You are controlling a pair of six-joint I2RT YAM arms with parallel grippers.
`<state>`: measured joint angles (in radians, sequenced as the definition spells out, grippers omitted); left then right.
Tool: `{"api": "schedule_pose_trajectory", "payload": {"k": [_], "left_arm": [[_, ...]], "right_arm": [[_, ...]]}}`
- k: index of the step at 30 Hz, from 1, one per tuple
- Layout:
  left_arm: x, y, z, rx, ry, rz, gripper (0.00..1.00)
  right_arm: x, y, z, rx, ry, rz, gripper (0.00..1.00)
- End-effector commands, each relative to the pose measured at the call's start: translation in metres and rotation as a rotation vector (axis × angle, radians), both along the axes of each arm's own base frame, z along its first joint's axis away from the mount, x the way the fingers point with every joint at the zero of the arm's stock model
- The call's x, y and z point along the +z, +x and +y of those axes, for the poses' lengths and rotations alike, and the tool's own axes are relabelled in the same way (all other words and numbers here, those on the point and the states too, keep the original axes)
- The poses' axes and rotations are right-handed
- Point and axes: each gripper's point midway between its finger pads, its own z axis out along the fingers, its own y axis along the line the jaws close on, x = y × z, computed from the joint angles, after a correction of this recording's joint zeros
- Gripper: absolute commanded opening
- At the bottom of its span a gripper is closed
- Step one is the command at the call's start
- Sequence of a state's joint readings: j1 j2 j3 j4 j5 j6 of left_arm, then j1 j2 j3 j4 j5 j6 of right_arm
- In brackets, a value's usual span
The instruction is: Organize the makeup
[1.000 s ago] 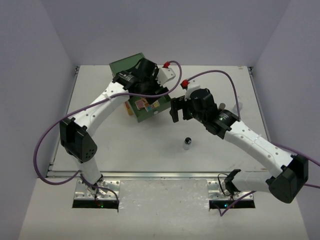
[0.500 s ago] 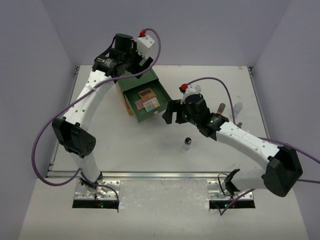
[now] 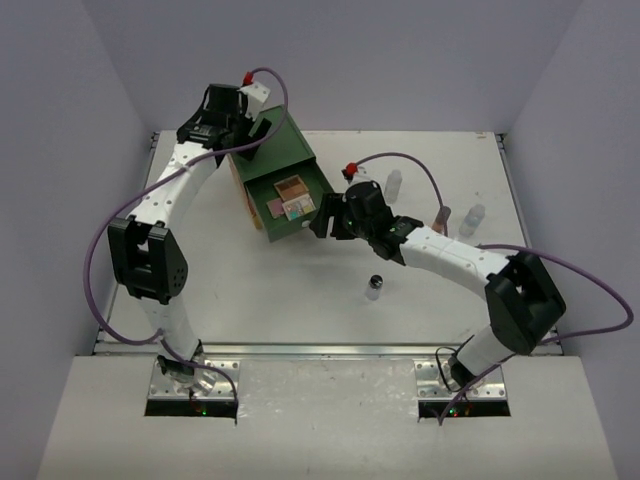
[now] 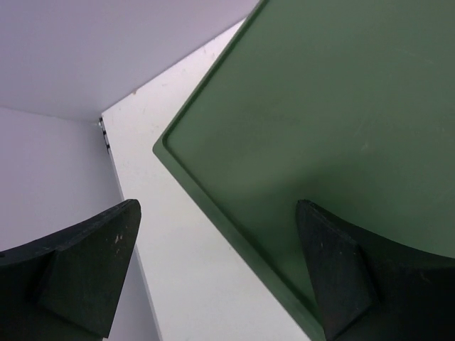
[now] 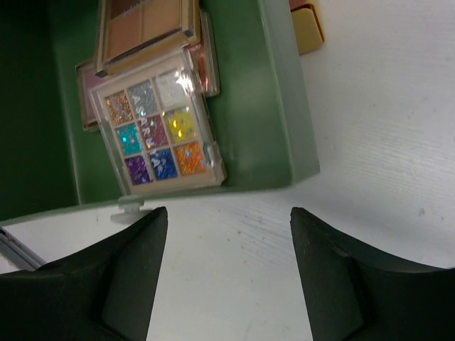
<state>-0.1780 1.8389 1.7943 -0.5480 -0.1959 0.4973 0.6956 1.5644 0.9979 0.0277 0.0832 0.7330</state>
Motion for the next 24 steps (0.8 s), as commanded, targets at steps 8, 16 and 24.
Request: {"api": "schedule_pose_trajectory", "payload": {"k": [8,16,24], "left_arm": [[-0.036,-0.009,-0.007,-0.060,0.010,0.011,0.90],[-0.050,-0.017,-0.010,-0.085,-0.002,0.039,0.90],[-0.057,-0.021,-0.010,-0.086,-0.004,0.056,0.90]], "right_arm": [[0.048,0.055,0.044,-0.044,0.155,-0.080,0.70],[0.052,0.104,0.063,-0.102,0.207,-0.080,0.70],[0.045,0.137,0.068,-0.172,0.173,-0.118,0.72]]}}
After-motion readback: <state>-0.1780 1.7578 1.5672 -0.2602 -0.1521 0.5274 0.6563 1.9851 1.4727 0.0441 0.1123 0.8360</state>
